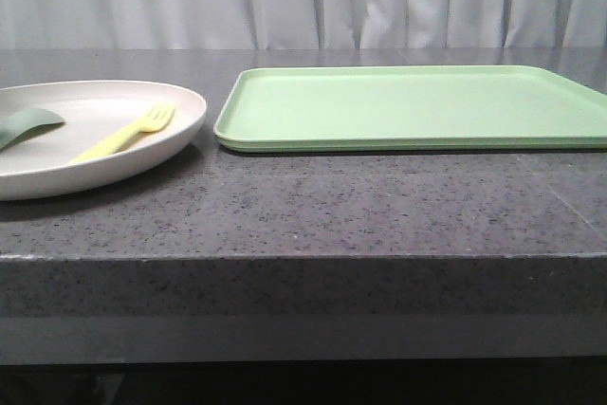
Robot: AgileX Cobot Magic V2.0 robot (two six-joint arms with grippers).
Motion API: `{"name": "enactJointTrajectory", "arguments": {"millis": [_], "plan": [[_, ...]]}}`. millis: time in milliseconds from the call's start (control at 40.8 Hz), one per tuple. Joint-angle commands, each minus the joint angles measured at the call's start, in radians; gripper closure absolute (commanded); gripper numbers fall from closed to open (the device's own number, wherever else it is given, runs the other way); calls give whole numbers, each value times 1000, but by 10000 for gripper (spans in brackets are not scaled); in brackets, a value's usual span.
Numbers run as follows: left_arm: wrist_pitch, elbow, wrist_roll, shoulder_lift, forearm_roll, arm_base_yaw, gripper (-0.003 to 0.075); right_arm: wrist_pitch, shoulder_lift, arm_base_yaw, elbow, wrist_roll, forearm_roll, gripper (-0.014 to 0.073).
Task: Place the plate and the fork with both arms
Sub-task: 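Lower the left gripper and grasp the white plate's rim, then lift the plate with the left gripper and lower it onto the green tray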
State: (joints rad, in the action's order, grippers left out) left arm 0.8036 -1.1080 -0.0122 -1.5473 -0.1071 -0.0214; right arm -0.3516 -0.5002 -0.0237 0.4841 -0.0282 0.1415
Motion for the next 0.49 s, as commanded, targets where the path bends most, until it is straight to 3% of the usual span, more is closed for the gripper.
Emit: {"name": "enactJointTrajectory", "arguments": {"millis": [0,245,466], "plan": [[-23,-24,12,56,4,8,738,92,-9,-1,39,-7,3,-57],[-14,-54,78,151,-171,93,738,93,-9,-1,39,-7,3,-57],[25,-142,139,177,-322,88,738,92,-9,-1,39,-7,3,-57]]}}
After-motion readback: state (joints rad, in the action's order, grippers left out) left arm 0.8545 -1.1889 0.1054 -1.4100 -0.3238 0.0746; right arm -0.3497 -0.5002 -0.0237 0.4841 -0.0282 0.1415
